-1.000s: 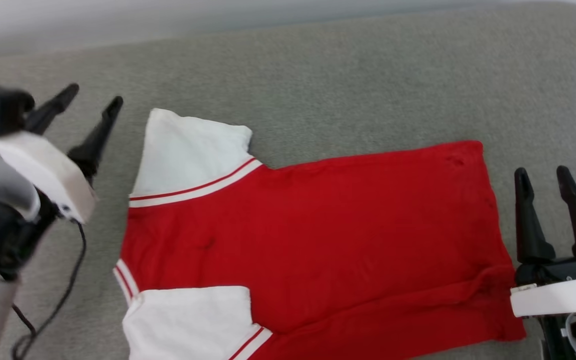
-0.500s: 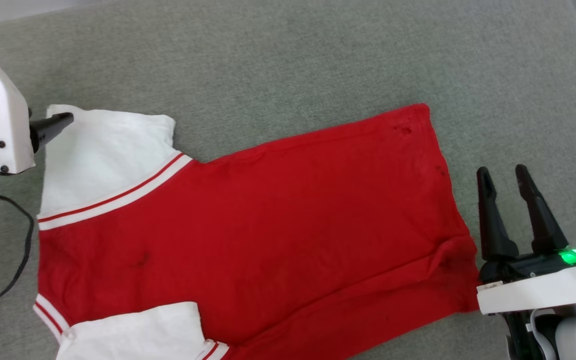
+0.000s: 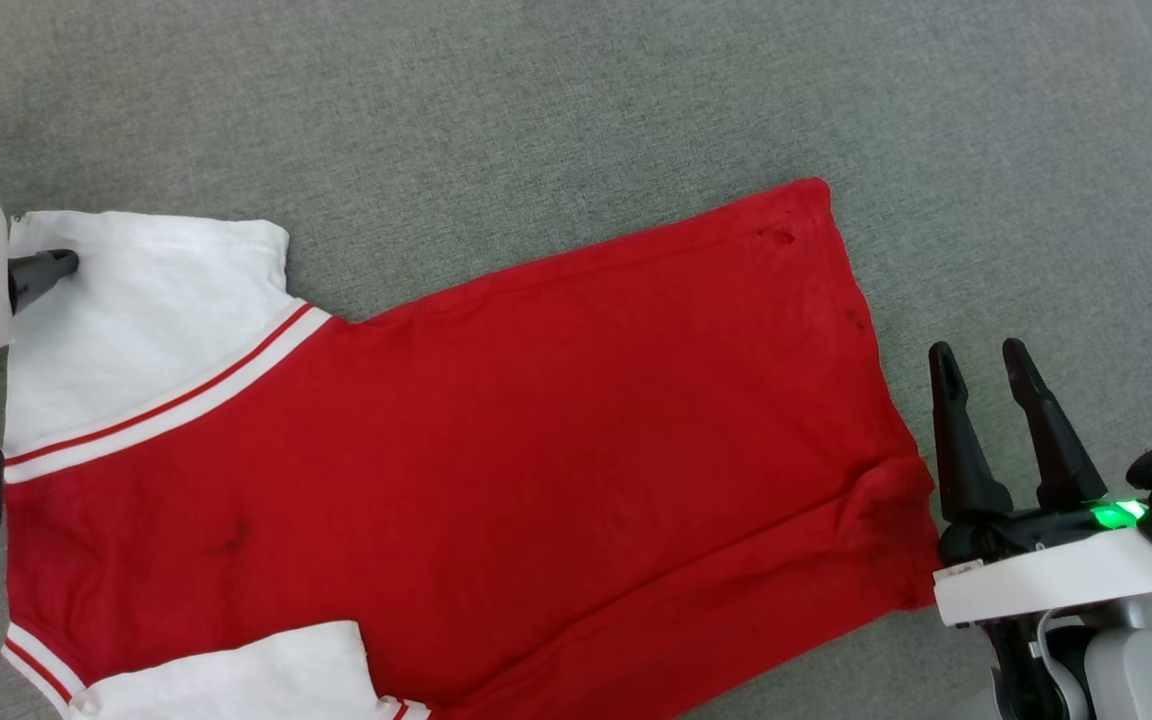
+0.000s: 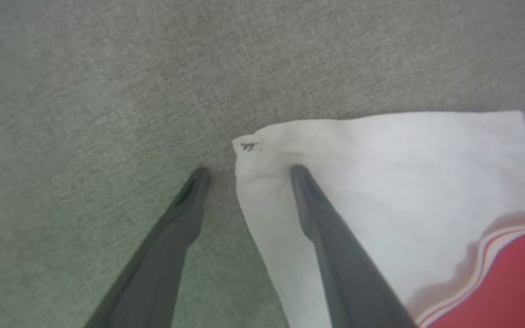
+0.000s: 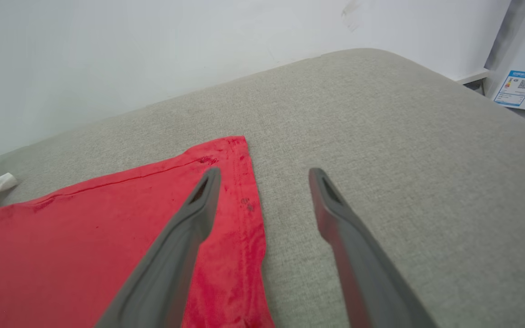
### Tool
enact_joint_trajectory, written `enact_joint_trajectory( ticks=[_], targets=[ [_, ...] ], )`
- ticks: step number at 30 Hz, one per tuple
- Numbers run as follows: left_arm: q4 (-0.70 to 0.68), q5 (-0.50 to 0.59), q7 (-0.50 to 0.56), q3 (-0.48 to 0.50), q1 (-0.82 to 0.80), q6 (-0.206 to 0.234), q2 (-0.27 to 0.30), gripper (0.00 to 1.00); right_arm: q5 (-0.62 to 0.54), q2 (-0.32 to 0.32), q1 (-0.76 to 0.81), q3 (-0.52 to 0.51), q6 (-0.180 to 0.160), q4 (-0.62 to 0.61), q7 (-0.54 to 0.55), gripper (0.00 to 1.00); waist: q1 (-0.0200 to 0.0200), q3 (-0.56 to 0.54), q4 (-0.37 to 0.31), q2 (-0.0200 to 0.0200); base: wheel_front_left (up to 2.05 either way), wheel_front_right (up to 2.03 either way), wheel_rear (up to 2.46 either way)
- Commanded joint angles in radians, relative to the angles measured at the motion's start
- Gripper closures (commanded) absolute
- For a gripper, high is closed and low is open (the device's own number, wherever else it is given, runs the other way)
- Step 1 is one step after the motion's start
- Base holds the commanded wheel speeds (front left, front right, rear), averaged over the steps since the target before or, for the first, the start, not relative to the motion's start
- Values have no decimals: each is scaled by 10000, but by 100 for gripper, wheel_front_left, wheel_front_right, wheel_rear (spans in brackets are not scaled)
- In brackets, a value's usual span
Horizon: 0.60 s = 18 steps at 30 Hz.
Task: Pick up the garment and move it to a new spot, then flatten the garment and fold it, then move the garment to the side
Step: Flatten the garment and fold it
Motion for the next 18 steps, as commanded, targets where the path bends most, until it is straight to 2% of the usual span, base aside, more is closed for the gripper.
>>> enact_joint_trajectory(
  ticks=[1, 4, 11, 15, 18],
  targets=[
    [82, -257, 147, -179, 448, -28, -310, 100, -31, 55, -216, -23, -4, 68, -51, 0, 0, 13, 10, -1, 0, 0, 0],
    [25, -300, -239, -20, 474, 37, -441, 100, -222, 8, -201, -50, -4, 117, -70, 0, 0, -85, 67, -1, 0, 0, 0],
    [-237, -41, -1348, -23, 507, -308, -614, 100, -483, -422, -69, -348, -4, -142, 525, 0, 0, -782, 569, -1, 0, 0, 0],
    [-668, -89, -1788, -245, 621, -569, -851, 100, -618, -1061, -81, -467, -4, -519, 1654, 0, 0, -1297, 1071, -1, 0, 0, 0],
    [-1213, -180, -1977, -498, 777, -720, -1006, 100, -544, -1620, -78, -545, -4, -885, 2970, 0, 0, -1646, 1534, -1, 0, 0, 0]
  ],
)
